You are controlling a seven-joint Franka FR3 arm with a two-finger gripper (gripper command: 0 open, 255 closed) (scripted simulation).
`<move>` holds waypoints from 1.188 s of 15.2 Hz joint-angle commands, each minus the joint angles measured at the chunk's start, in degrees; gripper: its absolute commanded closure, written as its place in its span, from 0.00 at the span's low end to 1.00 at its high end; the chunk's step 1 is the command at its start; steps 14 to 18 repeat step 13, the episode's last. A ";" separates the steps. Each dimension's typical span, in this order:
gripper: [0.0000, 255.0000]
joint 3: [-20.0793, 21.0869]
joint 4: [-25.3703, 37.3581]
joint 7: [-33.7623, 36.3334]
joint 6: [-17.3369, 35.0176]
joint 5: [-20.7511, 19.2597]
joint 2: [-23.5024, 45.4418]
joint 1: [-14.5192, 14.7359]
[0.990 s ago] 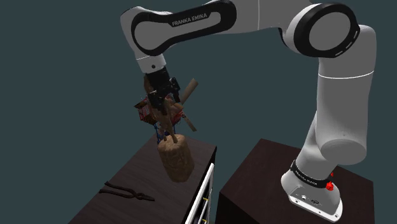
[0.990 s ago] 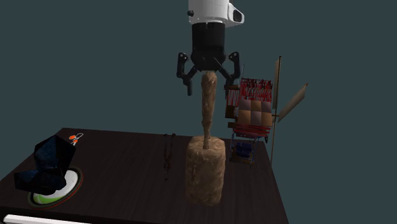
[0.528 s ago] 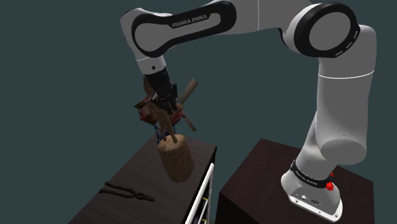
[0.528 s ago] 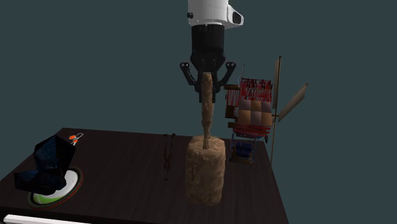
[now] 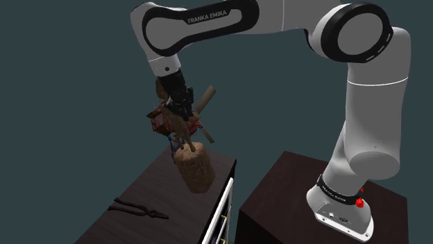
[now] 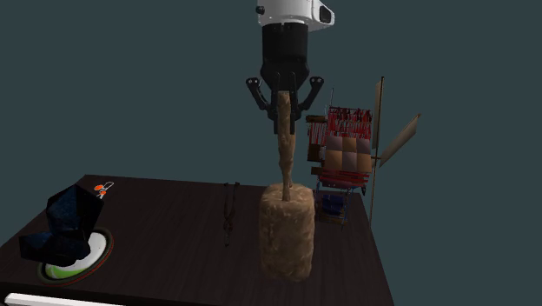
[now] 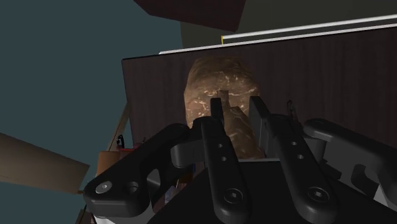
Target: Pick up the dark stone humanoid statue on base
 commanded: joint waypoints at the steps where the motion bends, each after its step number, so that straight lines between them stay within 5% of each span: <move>1: 1.00 0.05 1.88 0.08 -1.50 -0.06 0.19 0.15; 11: 1.00 0.18 11.32 0.18 -9.78 -0.32 1.37 0.79; 18: 1.00 0.18 11.47 0.19 -9.91 -0.33 1.40 0.80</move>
